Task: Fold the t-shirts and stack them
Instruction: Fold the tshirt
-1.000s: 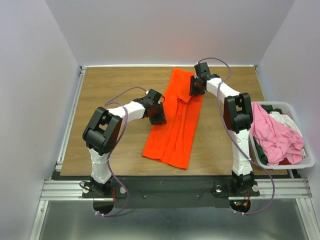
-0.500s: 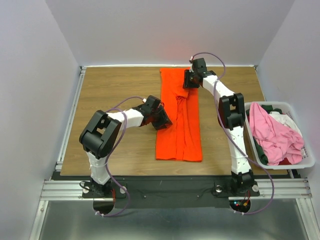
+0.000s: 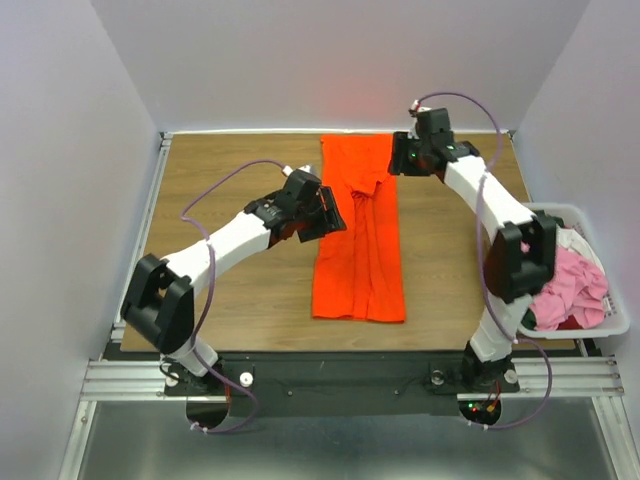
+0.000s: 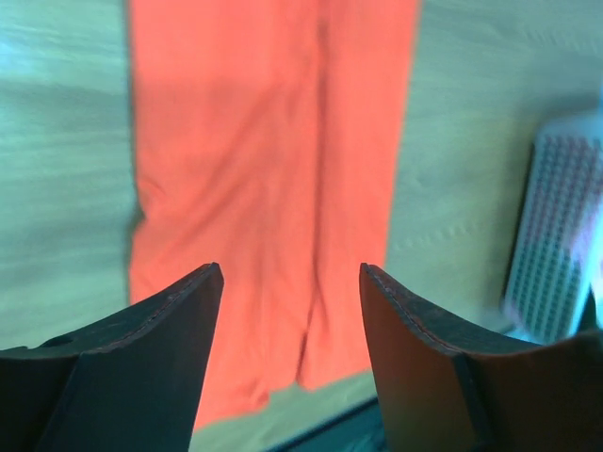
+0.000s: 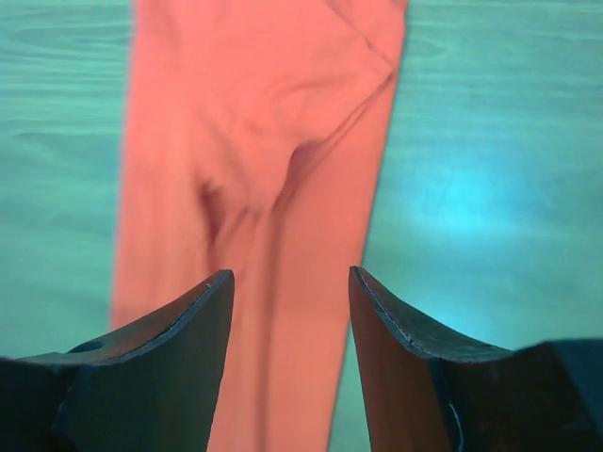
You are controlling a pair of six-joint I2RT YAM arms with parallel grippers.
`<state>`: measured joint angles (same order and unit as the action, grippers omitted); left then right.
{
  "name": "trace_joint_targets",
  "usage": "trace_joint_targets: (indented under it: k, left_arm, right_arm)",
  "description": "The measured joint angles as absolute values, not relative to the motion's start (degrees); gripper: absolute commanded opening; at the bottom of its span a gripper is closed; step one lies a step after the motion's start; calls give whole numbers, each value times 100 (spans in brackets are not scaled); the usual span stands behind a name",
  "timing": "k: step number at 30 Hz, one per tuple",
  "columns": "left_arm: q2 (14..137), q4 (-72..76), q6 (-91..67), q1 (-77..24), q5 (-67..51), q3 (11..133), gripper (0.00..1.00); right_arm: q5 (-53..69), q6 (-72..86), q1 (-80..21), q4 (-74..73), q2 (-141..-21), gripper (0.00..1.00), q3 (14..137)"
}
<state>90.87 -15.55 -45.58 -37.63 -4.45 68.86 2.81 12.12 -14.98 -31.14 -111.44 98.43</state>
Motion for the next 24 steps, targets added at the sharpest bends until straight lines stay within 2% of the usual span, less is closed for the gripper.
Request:
trace_joint_targets:
  k: [6,10,14,24]
  left_arm:
    - [8650,-2130,-4224,-4536,-598,6886,61]
    - [8659,-2436,-4182,-5133,-746,6785,60]
    - [8584,-2486,-4246,-5437,-823,6576,60]
    - [7623,-2440,-4261,-3946,-705,5264,62]
  right_arm:
    - [657,1601,-1496,-3009,-8737,49,7966]
    - [1146,1920,-1498,-3048,-8108,42,6886]
    - [1603,2209,-1658,-3288,-7791,42,5859]
    - [1072,2980,-4091,-3651,-7535,42,5446]
